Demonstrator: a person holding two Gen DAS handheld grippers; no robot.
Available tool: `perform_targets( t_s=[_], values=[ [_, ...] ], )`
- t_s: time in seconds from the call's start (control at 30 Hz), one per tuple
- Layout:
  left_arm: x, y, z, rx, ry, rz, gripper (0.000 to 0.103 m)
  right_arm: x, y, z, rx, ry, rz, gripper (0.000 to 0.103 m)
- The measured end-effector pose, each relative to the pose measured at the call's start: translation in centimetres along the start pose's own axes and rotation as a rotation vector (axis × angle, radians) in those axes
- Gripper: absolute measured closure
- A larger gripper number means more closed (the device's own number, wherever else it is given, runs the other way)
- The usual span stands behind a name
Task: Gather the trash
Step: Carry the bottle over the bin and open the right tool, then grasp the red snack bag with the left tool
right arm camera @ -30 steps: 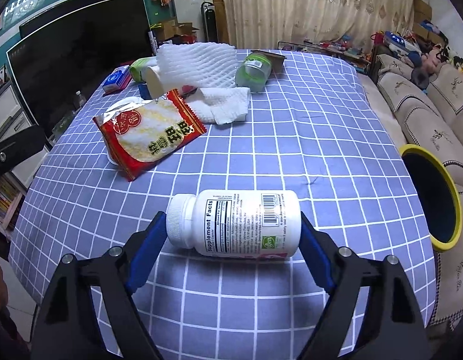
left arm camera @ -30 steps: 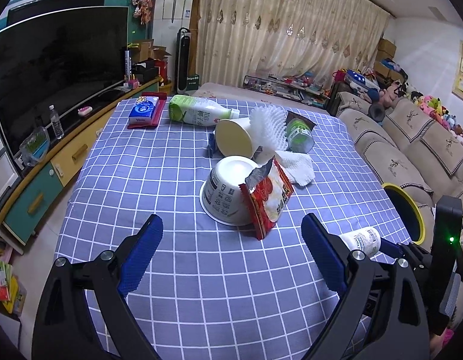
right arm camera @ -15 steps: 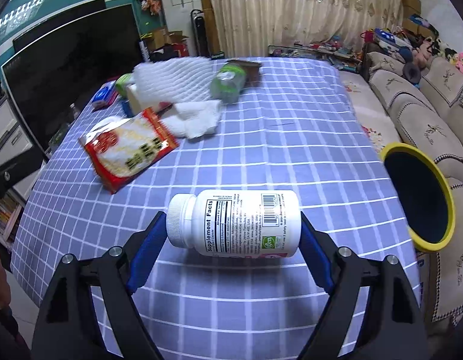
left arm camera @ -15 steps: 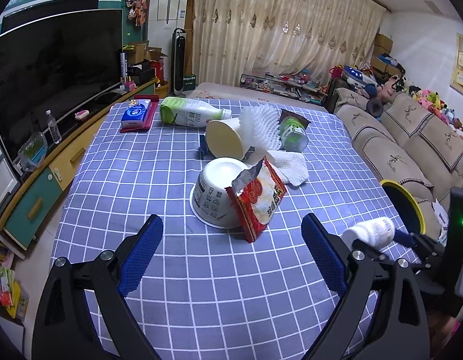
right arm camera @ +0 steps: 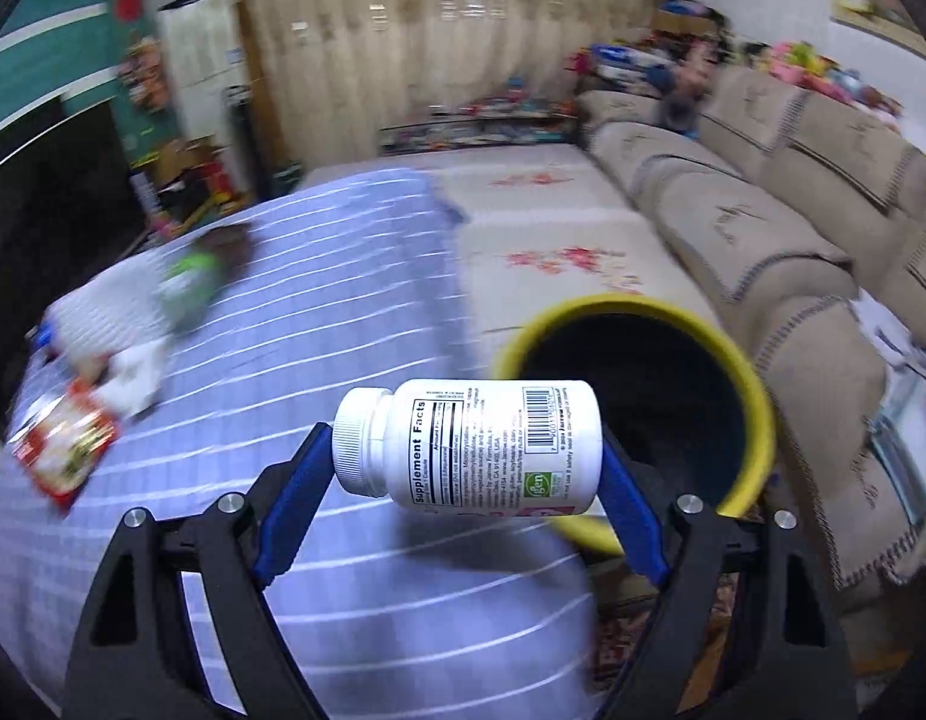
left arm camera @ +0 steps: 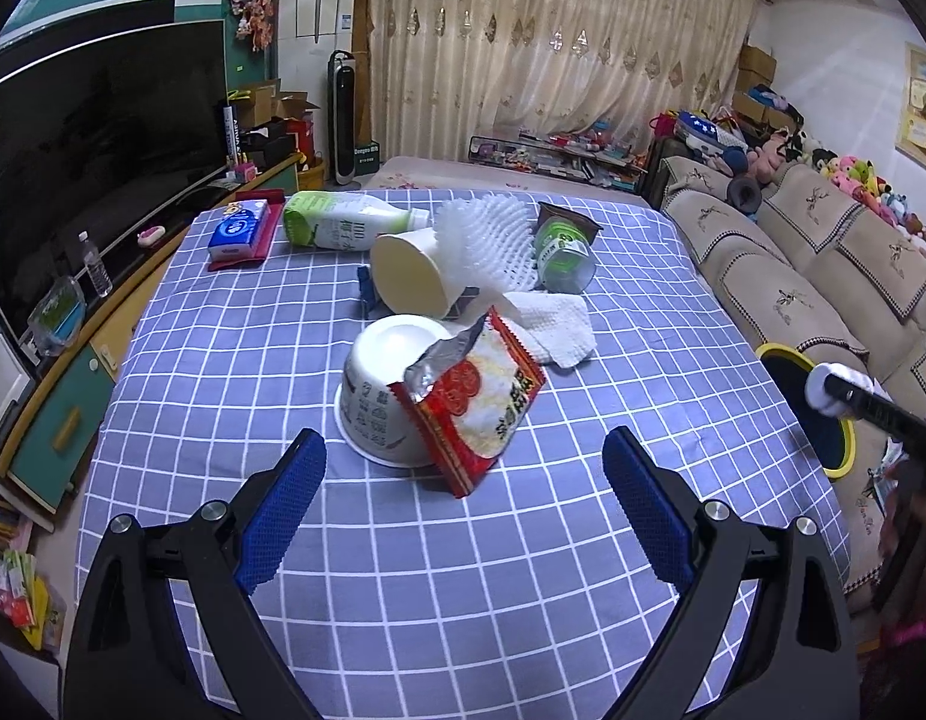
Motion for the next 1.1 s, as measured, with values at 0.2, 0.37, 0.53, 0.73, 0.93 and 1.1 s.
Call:
perform_targets(
  t_s=[0.2,0.37,0.53,0.73,0.93,1.1],
  values=[
    [-1.0,-0.9,0.4,0.012,-0.008,0.008,0.011,-6.4,-5.1,1.5,0.112,-0.084,-0.099,0.023],
    [-1.7,-1.6,0.5,0.028,-0.015,0.023,0.011,-8.8,-10.5,1.0,0.25,-0.082,-0.157,0.023],
    [-2.1,-2.1,0.6,0.041,-0.018,0.032,0.011,-9.8,-13.8,0.4,0.337,-0.086,-0.172,0.023],
    [-2.5,-3.0,0.7,0.057,-0.027,0.032,0.011,-10.5,-15.2,0.0,0.375,-0.091,-0.186,0.023],
    [-2.3,-3.4,0.8,0.058,-0.026,0.033,0.011,-10.3,-14.4,0.2,0.354,-0.095,-0.182,0.023],
    [-1.6,-3.5,1.2,0.045,-0.024,0.034,0.011,-9.9,-12.9,0.3,0.314,-0.088,-0.163,0.023]
  ],
)
Point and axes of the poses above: each gripper's, at about its wrist camera, not at the fingertips, and y roughly against the way its jaws point, x to its left, z to its top, the point moved 6 cm from there along -y, roughly the way its jaws point, and after that the axes turned 15 degrees about x, right-handed, at the moved point
